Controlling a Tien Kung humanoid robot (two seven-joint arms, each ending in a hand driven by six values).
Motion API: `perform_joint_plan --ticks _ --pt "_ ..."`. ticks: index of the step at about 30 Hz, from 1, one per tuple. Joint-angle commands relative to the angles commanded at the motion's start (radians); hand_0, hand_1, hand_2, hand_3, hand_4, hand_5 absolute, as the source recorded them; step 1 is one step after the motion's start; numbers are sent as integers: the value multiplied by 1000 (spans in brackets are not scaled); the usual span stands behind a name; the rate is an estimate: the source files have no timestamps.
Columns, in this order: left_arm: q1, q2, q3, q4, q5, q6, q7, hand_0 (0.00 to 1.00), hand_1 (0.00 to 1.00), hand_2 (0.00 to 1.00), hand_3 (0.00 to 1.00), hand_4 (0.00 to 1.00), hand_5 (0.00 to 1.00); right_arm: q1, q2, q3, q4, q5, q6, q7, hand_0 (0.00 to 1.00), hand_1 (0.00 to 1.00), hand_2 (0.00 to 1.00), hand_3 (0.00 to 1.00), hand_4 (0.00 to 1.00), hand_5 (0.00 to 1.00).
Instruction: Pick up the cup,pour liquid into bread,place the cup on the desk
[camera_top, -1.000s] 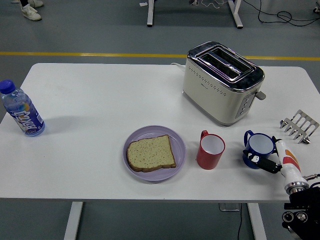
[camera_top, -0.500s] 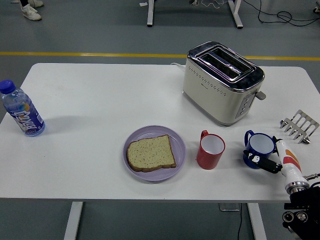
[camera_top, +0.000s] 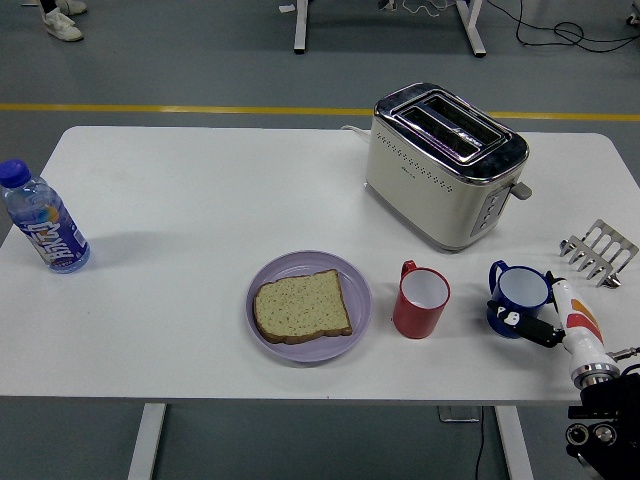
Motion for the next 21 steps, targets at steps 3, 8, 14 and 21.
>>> perform_joint_plan --ticks 3,8,14,21 --pt "0 0 1 0 -3 0 -1 688 697 705 558 250 998 -1 -1 1 1 -1 -3 3 708 601 723 827 865 183" --pt "-1 0 1 0 -2 0 0 688 697 705 558 250 998 -3 -2 1 1 -8 1 5 708 601 723 827 865 183" --pt "-1 0 0 0 -2 0 0 687 696 704 556 251 998 -4 -1 3 0 -20 16 -2 727 632 768 878 892 202" --pt "-1 0 2 0 -3 0 -1 685 696 699 555 249 998 -5 0 4 -1 -31 14 -4 772 675 860 946 910 191"
